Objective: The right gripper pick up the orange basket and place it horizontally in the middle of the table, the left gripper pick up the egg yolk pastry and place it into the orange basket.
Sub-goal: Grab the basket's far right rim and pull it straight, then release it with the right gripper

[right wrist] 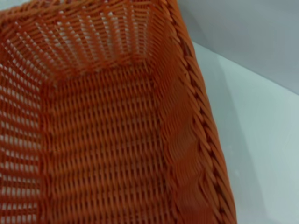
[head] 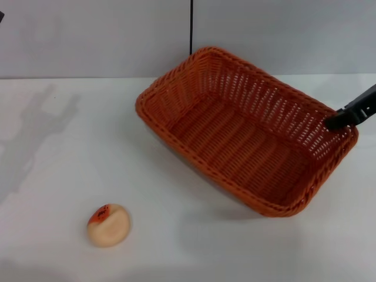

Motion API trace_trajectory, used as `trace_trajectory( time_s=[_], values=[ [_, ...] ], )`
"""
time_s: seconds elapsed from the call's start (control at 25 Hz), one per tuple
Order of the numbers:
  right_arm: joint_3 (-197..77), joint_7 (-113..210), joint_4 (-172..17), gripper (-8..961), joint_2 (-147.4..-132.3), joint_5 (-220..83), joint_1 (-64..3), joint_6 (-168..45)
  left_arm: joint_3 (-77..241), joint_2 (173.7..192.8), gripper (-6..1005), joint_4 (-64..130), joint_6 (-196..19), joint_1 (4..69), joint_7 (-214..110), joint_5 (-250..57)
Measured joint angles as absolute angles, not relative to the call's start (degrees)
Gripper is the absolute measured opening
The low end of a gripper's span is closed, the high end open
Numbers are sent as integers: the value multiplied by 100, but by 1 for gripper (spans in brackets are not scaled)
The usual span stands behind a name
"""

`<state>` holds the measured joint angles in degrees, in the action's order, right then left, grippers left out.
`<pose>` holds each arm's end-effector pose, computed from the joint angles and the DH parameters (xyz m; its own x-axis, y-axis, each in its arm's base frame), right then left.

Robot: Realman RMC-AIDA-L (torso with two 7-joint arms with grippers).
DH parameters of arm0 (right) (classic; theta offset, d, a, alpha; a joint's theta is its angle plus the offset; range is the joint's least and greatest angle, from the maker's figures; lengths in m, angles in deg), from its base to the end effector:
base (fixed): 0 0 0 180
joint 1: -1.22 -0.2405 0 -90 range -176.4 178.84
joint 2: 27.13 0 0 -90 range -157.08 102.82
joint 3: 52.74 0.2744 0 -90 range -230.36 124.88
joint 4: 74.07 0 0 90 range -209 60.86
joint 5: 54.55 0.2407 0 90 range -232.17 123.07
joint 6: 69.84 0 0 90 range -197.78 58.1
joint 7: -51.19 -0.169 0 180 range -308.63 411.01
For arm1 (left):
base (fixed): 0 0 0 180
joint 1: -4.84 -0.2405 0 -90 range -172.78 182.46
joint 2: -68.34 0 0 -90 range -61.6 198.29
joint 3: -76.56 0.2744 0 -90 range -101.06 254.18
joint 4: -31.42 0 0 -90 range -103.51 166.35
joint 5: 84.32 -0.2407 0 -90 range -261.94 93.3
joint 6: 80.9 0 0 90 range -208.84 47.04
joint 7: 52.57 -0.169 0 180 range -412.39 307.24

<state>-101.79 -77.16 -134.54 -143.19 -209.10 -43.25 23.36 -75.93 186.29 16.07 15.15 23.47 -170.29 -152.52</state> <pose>0.2427 0.4383 0.0367 0.7012 -0.7057 0.1018 -0.6233 -0.6760 -0.3931 -0.3489 0.3218 0.0486 0.2079 -0.1023 0.9728 0.8175 -0.5279 -0.2302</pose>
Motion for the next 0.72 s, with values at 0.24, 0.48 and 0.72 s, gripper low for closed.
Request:
trace_trajectory(
  time_s=[0.24,0.48,0.72],
  values=[
    [-10137,-7641,-13688,187,-14207,-20019,-4047,2574,-7593,18629,802,1603,1556,2317,-17012,-15252],
    [-10136,-7566,-13762,181,-14079,-19355,-3808,2764,-7593,18629,801,1606,1561,2312,-17011,-15252],
    [-10120,-7475,-13782,173,-13889,-18500,-3538,2983,-7593,18629,801,1597,1561,2311,-17012,-15252]
  ],
)
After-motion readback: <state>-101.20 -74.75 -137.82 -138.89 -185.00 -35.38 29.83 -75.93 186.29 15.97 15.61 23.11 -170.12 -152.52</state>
